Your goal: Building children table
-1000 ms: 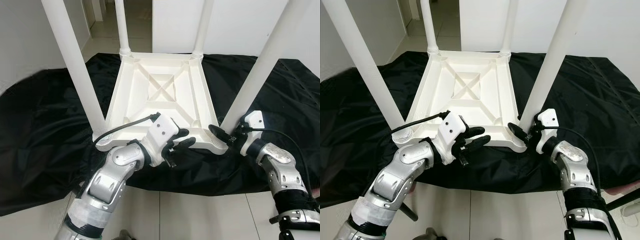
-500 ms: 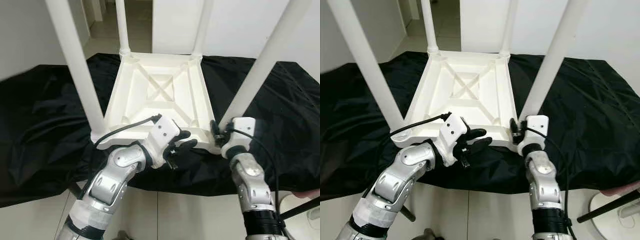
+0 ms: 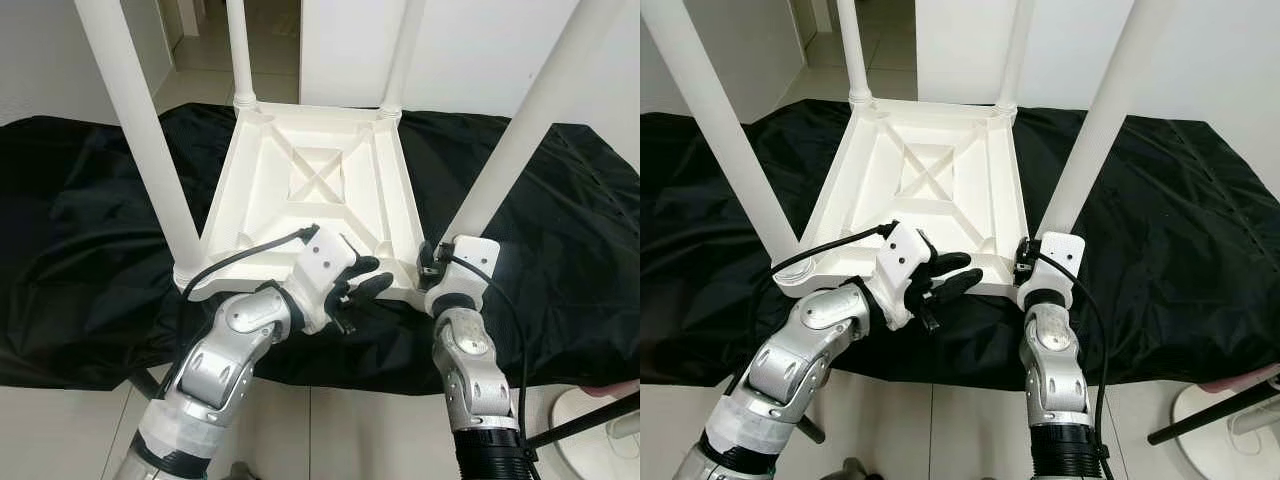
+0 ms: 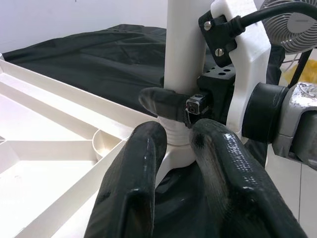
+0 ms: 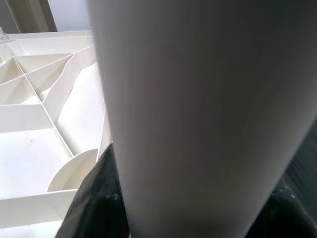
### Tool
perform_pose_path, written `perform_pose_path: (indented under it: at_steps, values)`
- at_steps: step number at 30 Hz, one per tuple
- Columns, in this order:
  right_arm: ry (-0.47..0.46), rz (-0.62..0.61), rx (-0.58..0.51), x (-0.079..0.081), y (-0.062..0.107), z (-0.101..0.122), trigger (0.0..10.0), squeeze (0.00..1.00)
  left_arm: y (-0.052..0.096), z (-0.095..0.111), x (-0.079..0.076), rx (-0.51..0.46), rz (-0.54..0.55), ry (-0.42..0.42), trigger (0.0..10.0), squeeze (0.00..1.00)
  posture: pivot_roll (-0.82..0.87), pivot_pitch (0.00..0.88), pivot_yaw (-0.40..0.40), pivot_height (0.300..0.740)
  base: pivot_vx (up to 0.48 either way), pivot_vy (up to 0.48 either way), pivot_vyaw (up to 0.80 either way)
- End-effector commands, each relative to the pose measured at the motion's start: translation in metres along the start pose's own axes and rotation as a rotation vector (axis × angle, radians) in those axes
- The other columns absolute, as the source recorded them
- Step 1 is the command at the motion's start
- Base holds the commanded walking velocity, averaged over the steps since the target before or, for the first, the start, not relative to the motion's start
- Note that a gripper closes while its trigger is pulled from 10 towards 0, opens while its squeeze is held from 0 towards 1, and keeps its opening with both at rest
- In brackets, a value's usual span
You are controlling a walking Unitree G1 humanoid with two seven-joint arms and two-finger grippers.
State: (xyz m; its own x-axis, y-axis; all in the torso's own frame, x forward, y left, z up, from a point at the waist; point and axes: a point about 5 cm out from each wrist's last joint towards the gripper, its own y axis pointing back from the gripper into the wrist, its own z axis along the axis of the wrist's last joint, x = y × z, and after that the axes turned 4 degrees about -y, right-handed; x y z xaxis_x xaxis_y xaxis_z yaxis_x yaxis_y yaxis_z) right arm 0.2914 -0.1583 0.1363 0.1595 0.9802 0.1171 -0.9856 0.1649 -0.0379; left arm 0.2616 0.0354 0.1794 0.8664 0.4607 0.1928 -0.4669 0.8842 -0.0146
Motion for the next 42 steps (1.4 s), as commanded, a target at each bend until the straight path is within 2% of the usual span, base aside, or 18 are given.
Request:
perform_pose_path:
  at_steps: [1,2,3,7,9,10,11,12,14,16,19,21,25,26,27,29,30,42]
  values:
    - [0.003,0.002,0.045,-0.003,0.003,-0.008,10.0,0.87,0.0,-0.003,0.004,0.014,0.034,0.006,10.0,0.0,-0.03,0.0,0.007,0.74,0.0,0.0,0.0]
    - [0.004,0.025,0.039,-0.003,0.004,-0.006,10.0,0.87,0.0,-0.002,0.004,0.013,0.034,0.005,10.0,0.0,-0.03,0.0,0.007,0.74,0.0,0.0,0.0]
    - [0.006,0.068,0.019,-0.007,0.005,-0.002,10.0,1.0,-0.001,-0.002,0.005,0.012,0.034,0.004,10.0,0.0,-0.04,0.0,0.011,0.74,0.0,0.0,0.0]
    - [0.016,0.122,-0.006,-0.014,0.006,0.003,10.0,1.0,-0.001,-0.002,0.005,0.012,0.032,0.002,10.0,0.0,-0.04,0.0,0.011,0.74,0.0,0.0,0.0]
    - [-0.002,0.239,0.003,-0.022,0.007,0.005,10.0,1.0,-0.001,-0.001,0.006,0.01,0.025,0.0,10.0,0.0,-0.04,0.0,0.017,0.74,0.0,0.0,0.0]
    - [-0.002,0.239,0.003,-0.022,0.007,0.005,10.0,1.0,-0.001,-0.001,0.006,0.01,0.025,0.0,10.0,0.0,-0.04,0.0,0.017,0.74,0.0,0.0,0.0]
    - [-0.003,0.299,0.014,-0.025,0.007,0.006,10.0,1.0,-0.001,-0.001,0.006,0.01,0.022,-0.004,10.0,0.0,-0.04,0.0,0.017,0.74,0.0,0.0,0.0]
    - [0.012,0.384,0.033,-0.029,0.007,0.005,10.0,0.0,-0.002,0.0,0.005,0.008,0.019,-0.004,10.0,0.0,-0.04,0.0,0.017,0.74,0.0,0.0,0.0]
    - [0.026,0.435,0.046,-0.031,0.007,0.005,10.0,0.0,-0.002,0.0,0.005,0.007,0.017,-0.004,10.0,0.0,-0.04,0.0,0.017,0.74,0.0,0.0,0.0]
    - [0.078,0.547,0.053,-0.035,0.005,0.007,10.0,0.0,-0.004,0.0,0.006,0.007,0.014,-0.005,10.0,0.0,-0.05,0.0,0.021,0.74,0.0,0.0,0.0]
    - [0.128,0.63,0.054,-0.041,0.001,0.009,10.0,0.0,-0.006,0.001,0.006,0.003,0.012,-0.006,10.0,0.0,-0.05,0.0,0.021,0.74,0.0,0.0,0.0]
    - [0.128,0.63,0.054,-0.041,0.001,0.009,10.0,0.0,-0.006,0.001,0.006,0.003,0.012,-0.006,10.0,0.0,-0.05,0.0,0.021,0.74,0.0,0.0,0.0]
    - [0.248,0.757,0.095,-0.052,-0.018,0.01,10.0,0.0,-0.006,0.001,0.005,-0.001,0.013,-0.009,10.0,0.0,-0.03,0.0,0.019,0.74,0.0,0.0,0.0]
    - [0.248,0.757,0.095,-0.052,-0.018,0.01,10.0,0.0,-0.006,0.001,0.005,-0.001,0.013,-0.009,10.0,0.0,-0.03,0.0,0.019,0.74,0.0,0.0,0.0]
    - [0.27,0.767,0.101,-0.054,-0.021,0.01,9.1,0.0,-0.005,0.002,0.005,-0.001,0.014,-0.01,10.0,0.0,-0.02,0.0,0.017,0.74,0.0,0.0,0.0]
    - [0.27,0.767,0.101,-0.054,-0.021,0.01,9.1,0.0,-0.005,0.002,0.005,-0.001,0.014,-0.01,10.0,0.0,-0.02,0.0,0.017,0.74,0.0,0.0,0.0]
    - [0.283,0.792,0.122,-0.057,-0.025,0.008,0.0,0.0,-0.004,0.002,0.004,-0.001,0.021,-0.007,10.0,0.0,-0.01,0.0,0.015,0.74,0.0,0.0,0.0]
    - [0.275,0.832,0.14,-0.065,-0.025,0.003,0.0,0.0,-0.004,0.002,0.003,-0.001,0.024,-0.004,10.0,0.0,-0.02,0.0,0.015,0.74,0.0,0.0,0.0]
